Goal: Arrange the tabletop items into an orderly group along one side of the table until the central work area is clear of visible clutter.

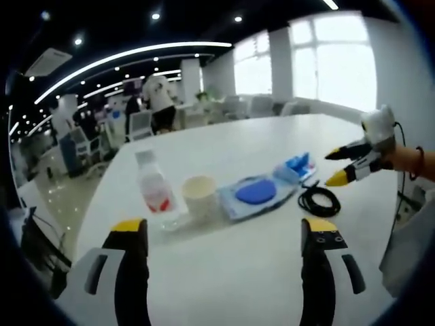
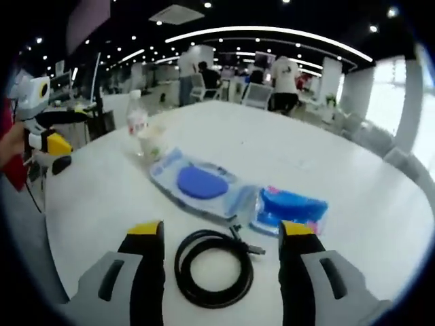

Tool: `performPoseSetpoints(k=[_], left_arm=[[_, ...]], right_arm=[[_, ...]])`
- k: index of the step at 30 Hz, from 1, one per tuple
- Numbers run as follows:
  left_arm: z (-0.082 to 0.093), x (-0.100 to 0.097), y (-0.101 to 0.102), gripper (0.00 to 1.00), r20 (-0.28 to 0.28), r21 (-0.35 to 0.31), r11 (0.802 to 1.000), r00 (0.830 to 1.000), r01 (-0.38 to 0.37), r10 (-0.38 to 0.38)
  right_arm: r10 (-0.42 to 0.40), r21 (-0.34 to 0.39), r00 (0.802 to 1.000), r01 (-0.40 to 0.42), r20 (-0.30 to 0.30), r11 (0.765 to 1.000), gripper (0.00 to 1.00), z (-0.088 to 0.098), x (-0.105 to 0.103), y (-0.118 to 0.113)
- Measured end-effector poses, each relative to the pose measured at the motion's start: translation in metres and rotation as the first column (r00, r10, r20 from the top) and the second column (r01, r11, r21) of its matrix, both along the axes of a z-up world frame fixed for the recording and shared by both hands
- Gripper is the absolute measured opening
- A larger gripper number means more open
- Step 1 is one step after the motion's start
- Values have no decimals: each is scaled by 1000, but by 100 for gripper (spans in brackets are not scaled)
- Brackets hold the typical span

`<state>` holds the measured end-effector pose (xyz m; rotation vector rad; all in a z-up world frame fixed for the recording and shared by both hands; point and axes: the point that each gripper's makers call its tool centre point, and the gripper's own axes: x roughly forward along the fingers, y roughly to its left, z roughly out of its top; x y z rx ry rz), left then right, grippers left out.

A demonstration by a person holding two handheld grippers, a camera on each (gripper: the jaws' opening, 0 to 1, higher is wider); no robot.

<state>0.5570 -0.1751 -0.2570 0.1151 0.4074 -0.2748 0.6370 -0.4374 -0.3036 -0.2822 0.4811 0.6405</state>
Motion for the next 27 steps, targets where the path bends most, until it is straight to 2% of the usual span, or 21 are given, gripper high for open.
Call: performPoseSetpoints(k=[4, 7, 8, 9, 13, 18, 22, 23, 25, 27], left_arm=[[0, 0, 1, 91, 2, -6, 1000, 1000, -3, 3], [1, 1, 1, 92, 7, -7, 1000, 1000, -4, 4], [1, 1, 1, 93, 8, -6, 1000, 1000, -4, 4], [1, 1, 2, 94, 6, -2, 1000, 1000, -6, 6], [1, 1, 1, 95, 7, -4, 1000, 1000, -6, 6], [0, 1, 1, 97, 6, -21, 1000, 1000, -4, 4], [-2, 1, 1, 99, -1, -26, 1000, 1000, -6, 6], [-2, 1, 0, 99, -1, -35, 999, 1000, -4, 3], [1, 2, -7, 99, 11, -121, 993, 1000, 4, -3], [-1, 2, -6, 99, 3, -120, 993, 1000, 5, -5]], right_arm=[[-40, 57, 999, 38, 29, 998, 77, 11, 14, -6], [-67, 71, 997, 64, 46, 995, 90, 13, 26, -12], [-110, 86, 993, 105, 53, 991, 96, 15, 33, -17], [-117, 94, 991, 112, 59, 989, 100, 15, 38, -19], [-160, 89, 985, 154, 67, 984, 99, 14, 51, -28], [-203, 136, 979, 199, 10, 970, 99, 5, 70, -38], [-211, 162, 977, 208, 5, 965, 99, 1, 86, -46], [-218, 172, 976, 215, -2, 961, 99, -1, 89, -48], [-233, 175, 972, 232, -18, 957, 99, -6, 97, -53], [-236, 164, 971, 237, -23, 958, 99, -13, 104, -57]])
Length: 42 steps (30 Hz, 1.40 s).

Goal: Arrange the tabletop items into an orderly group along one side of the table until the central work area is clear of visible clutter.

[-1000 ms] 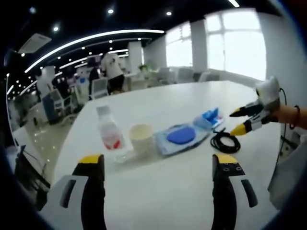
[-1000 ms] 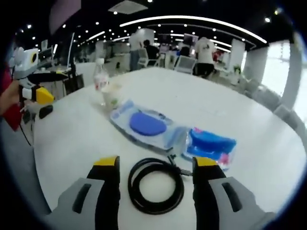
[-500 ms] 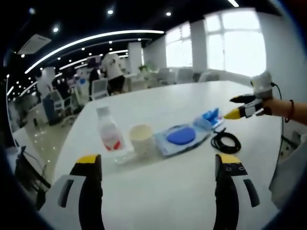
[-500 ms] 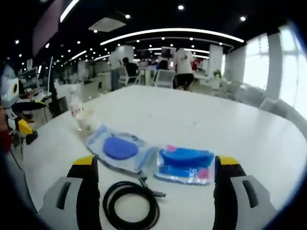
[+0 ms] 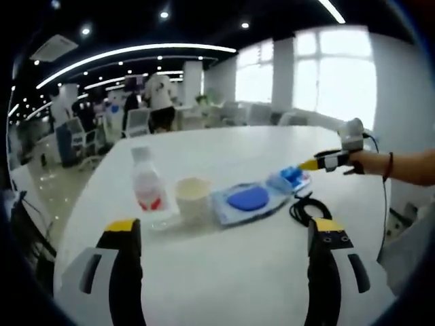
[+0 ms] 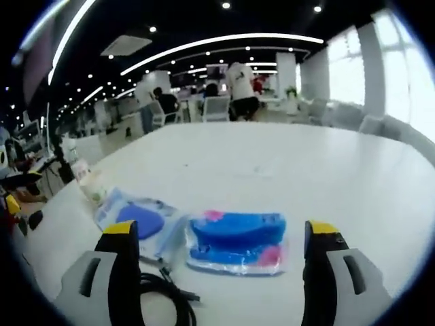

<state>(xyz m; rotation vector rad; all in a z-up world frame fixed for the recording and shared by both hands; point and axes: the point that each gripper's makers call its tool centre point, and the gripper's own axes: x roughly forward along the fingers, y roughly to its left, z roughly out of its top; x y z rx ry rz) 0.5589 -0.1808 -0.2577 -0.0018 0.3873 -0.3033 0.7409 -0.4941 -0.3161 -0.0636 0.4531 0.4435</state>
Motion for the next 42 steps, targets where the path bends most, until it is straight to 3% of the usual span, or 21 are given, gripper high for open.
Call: performPoseSetpoints(k=[8, 18, 23, 26, 27, 30, 36, 39, 42], left_arm=[[-5, 0, 1, 99, -7, 5, 1000, 1000, -6, 6], [-11, 0, 1, 99, -26, 15, 1000, 1000, 1, -1], [-15, 0, 0, 98, -37, 20, 1000, 999, 8, -8], [-17, 0, -1, 98, -46, 32, 999, 999, 14, -12], [-21, -1, 1, 98, -59, 67, 998, 998, 18, -14], [-21, -1, 1, 97, -57, 87, 996, 998, 20, -15], [-21, -2, 5, 96, -58, 90, 996, 998, 10, -5], [-19, -1, 6, 96, -54, 85, 996, 999, 6, -2], [-19, -1, 6, 96, -53, 86, 996, 999, 5, 0]], right_arm=[[-31, -7, 999, 31, -10, 999, 87, -19, 23, -10], [-108, 15, 994, 108, -34, 994, 72, -39, 32, -17], [-126, -3, 990, 126, -56, 992, 57, -49, 31, -21], [-118, -36, 990, 116, -71, 993, 51, -57, 29, -20], [-121, -46, 990, 118, -71, 992, 47, -58, 29, -21], [-124, -102, 990, 116, -67, 988, 32, -60, 29, -24], [-128, -182, 990, 115, -65, 977, 28, -66, 29, -26], [-129, -201, 990, 115, -56, 973, 19, -65, 30, -28], [-136, -197, 988, 121, -65, 973, 17, -66, 32, -30]])
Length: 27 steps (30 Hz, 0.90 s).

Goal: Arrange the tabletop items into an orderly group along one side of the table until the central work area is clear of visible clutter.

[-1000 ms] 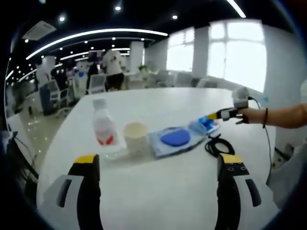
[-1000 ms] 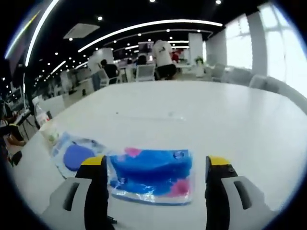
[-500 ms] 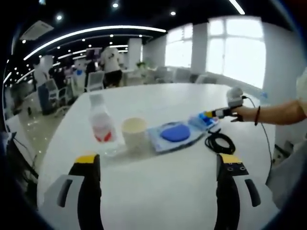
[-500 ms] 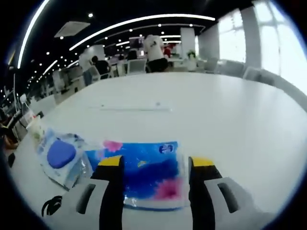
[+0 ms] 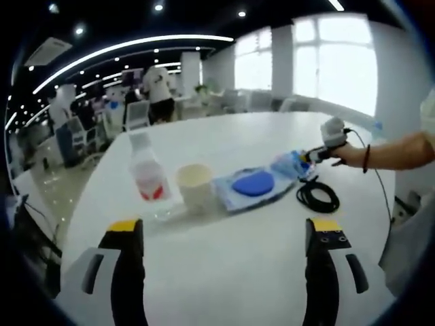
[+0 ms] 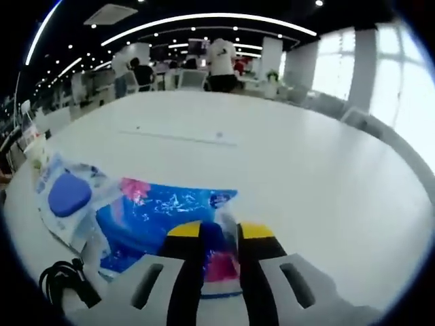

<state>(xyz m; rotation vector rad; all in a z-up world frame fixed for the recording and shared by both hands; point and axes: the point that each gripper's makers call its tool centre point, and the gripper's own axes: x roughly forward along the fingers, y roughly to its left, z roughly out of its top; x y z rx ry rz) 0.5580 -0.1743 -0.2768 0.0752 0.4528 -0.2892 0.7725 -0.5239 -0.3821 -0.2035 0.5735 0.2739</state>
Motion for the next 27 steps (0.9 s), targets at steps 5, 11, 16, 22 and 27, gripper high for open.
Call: performPoseSetpoints(k=[5, 11, 16, 22, 27], left_arm=[[0, 0, 0, 95, 0, 1, 1000, 1000, 1, -1], [1, 0, -1, 95, 2, -1, 1000, 1000, 5, -5], [3, -1, -1, 95, 5, -4, 1000, 1000, 5, -5], [7, 0, -2, 95, 16, -8, 1000, 1000, 9, -9], [10, -1, -3, 95, 26, -6, 1000, 1000, 15, -15]], right_arm=[[-28, -22, 1000, 28, -11, 999, 12, -1, 1, -6], [-77, -18, 997, 77, -19, 997, 5, 2, 3, -12], [-144, 6, 989, 145, -39, 989, 1, 10, 4, -21], [-246, 25, 967, 249, -70, 968, 1, 17, -1, -35], [-305, 11, 948, 307, -96, 952, 1, 19, -6, -43]])
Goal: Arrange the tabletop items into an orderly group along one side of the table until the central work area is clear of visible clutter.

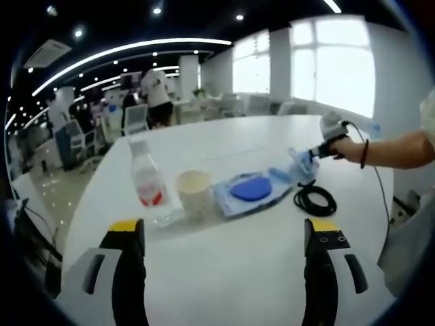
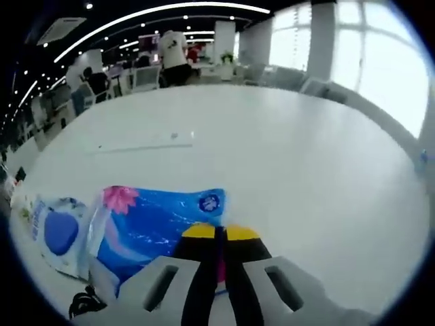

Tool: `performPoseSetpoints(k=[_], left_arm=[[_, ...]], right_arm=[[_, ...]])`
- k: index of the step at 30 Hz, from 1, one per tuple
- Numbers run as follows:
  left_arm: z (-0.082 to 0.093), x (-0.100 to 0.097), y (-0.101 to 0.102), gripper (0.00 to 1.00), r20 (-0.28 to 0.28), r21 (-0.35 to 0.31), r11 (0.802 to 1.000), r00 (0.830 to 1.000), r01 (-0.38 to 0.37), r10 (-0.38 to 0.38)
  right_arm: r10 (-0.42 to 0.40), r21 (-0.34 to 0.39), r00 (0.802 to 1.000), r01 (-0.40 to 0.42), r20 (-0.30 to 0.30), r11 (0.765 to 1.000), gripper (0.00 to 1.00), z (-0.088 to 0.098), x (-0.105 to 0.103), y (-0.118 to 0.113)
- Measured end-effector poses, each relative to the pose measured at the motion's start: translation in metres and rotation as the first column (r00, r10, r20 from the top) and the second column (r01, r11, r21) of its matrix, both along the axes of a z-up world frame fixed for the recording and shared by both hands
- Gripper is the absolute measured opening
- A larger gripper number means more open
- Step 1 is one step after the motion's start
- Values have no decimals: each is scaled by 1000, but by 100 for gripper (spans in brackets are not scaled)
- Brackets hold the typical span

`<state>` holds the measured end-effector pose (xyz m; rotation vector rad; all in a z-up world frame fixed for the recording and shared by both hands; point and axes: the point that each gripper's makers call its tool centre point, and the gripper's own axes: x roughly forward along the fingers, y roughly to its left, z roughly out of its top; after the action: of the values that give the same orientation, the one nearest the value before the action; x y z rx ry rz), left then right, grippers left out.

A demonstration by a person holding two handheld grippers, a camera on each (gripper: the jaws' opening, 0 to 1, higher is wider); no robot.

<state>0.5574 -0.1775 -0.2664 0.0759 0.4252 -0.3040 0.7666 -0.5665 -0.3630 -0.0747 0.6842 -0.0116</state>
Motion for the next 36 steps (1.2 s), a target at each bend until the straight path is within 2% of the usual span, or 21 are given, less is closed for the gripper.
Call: performPoseSetpoints(k=[6, 12, 22, 24, 28, 32, 36], left_arm=[[1, 0, 1, 94, 2, -2, 1000, 1000, -1, 1], [4, 1, 2, 94, 11, -4, 1000, 1000, -5, 5], [4, 0, 2, 94, 9, -6, 1000, 1000, -4, 5], [5, 0, 1, 94, 12, -12, 1000, 1000, -4, 5], [4, 0, 1, 94, 8, -8, 1000, 1000, -2, 2], [6, 0, 0, 94, 13, -13, 1000, 1000, -1, 1], [6, 0, -1, 94, 15, -13, 1000, 1000, 2, -2]], right_arm=[[-19, -28, 1000, 19, -20, 999, 2, 2, -1, 1], [-51, -47, 995, 48, -81, 998, 2, -11, -6, -1], [-93, -28, 989, 91, -111, 995, 7, -15, -9, -2], [-131, 28, 985, 135, -112, 990, 9, -15, -9, -2], [-104, 6, 987, 106, -120, 994, 15, -15, -9, -3], [-92, 19, 989, 94, -118, 995, 22, -12, -10, -2], [-73, 10, 994, 74, -87, 997, 28, -2, -9, -2]])
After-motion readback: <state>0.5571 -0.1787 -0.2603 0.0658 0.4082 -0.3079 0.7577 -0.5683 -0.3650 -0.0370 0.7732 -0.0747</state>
